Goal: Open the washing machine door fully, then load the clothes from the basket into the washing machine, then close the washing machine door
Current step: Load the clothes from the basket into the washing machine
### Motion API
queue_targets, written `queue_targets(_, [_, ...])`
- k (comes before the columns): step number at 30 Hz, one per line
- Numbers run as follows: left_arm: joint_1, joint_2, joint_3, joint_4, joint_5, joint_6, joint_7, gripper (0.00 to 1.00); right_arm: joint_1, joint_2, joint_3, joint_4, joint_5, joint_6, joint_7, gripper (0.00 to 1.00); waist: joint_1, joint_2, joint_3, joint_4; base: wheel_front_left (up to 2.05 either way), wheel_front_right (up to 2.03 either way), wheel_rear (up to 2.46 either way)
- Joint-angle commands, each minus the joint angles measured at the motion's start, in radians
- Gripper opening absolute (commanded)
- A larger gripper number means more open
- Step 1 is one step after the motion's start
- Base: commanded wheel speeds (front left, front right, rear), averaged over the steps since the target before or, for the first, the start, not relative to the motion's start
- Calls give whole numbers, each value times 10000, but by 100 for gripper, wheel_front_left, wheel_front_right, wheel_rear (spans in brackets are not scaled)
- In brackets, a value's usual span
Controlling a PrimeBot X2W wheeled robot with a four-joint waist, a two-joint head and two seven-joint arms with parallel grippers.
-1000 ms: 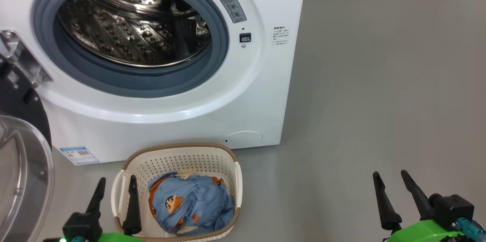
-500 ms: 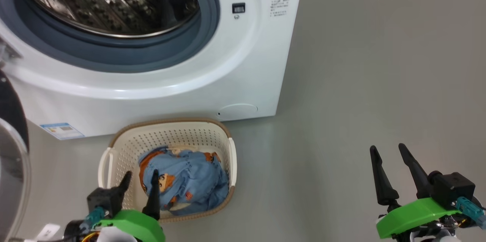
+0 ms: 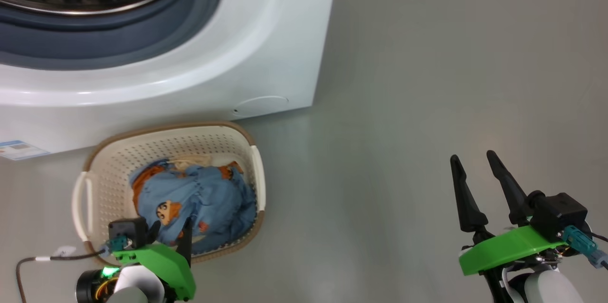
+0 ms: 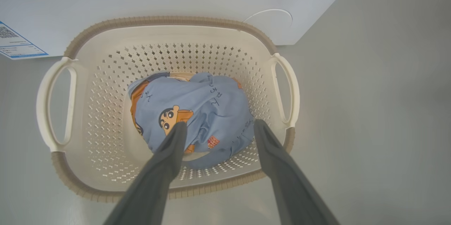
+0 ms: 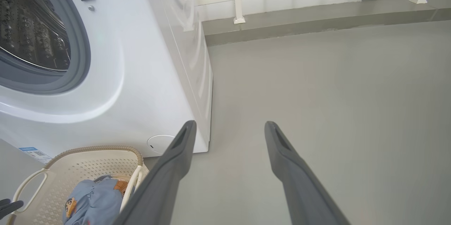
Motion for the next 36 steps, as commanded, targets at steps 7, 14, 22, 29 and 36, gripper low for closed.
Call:
queue_targets(7, [-1282,432,337,1755,-260,-286,235,100,-595,-110,536,-43,230,56,-411,100,-1,0,1492,-1229,0,0,0])
queue_targets(14, [-2303,934,439,2720,-420,-463,486,100,-974,-110,822,140,592,56,-731,100,-1,0,2559,-1817,0,0,0])
queue_targets(22, [-3700,1336,787,3254,-942,-647,1265,100,-1422,-110,1078,311,891,56,-1082,100,-1,0,3980,-2111,0,0,0])
queue_targets(29, [-4359,1616,937,3474,-1150,-348,1730,100,-1871,-110,1303,425,1042,56,-1245,100,-1,0,4763,-2275,0,0,0])
queue_targets(36, [-4941,1972,877,3565,-1133,-53,2104,100,-2170,-110,1562,564,1237,56,-1323,100,-1,0,5385,-2392,0,0,0])
